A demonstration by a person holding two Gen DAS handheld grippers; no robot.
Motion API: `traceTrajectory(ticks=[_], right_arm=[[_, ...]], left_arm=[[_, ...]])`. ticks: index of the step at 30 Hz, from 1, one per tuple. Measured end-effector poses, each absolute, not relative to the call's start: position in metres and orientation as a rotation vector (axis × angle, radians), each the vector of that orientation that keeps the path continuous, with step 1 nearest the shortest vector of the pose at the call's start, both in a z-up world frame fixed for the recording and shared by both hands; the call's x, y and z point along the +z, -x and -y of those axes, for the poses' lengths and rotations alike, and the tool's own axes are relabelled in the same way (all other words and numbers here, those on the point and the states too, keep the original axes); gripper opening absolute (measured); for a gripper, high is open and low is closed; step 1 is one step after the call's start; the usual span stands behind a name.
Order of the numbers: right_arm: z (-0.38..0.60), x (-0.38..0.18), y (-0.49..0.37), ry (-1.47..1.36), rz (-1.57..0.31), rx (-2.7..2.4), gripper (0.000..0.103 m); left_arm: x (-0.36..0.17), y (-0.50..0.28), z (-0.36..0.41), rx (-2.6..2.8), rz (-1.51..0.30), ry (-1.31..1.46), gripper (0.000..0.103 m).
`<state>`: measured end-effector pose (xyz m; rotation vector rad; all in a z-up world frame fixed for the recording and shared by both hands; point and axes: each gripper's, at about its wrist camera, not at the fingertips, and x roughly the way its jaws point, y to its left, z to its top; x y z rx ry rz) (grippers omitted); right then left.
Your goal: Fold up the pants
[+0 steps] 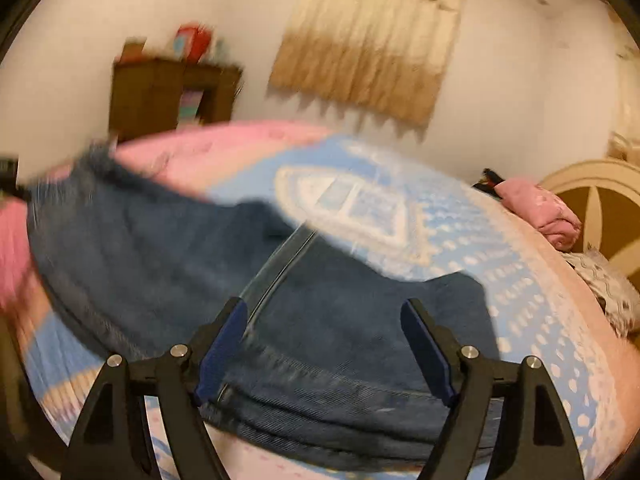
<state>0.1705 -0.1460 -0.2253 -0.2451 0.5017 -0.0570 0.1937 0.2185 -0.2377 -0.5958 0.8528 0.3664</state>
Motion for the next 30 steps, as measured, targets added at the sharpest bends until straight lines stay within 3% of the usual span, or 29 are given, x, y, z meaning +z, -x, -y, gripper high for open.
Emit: traceTrajectory(ticks=[3,8,14,20,23,25,30], right_arm=[[0.149,-0.232,-0.184,0.218,-0.547,-0.057,0.081],[0.140,-0.242,-0.194,0.241,-0.579,-0.018,0.081],[0.130,-0.238,-0.186,0.268,-0.575,-0.003,0.081],[0.138,-0.248,-0.195,0.218,-0.639,-0.014,0.081],[0.139,-0.249,-0.195,0.218,-0.647,-0.016,0.081],[0.139,-0.249,-0.194,0.221,-0.651,-0.015,0.081],[0.151,-0.239,-0.188,0.160,-0.642,-0.019,0.081]], left_arm=[[-0.258,-0.213,-0.219,0.308,-0.929,0.697,0.102],[-0.282,-0.239,-0.208,0.214,-0.880,0.831,0.102],[-0.280,-0.257,-0.191,0.244,-0.828,0.725,0.102],[-0.286,-0.264,-0.202,0.228,-0.792,0.784,0.082],[-0.291,-0.257,-0.215,0.216,-0.757,0.876,0.065],[-0.294,-0.250,-0.225,0.207,-0.738,0.950,0.035],[-0.296,-0.247,-0.232,0.131,-0.729,1.051,0.031]])
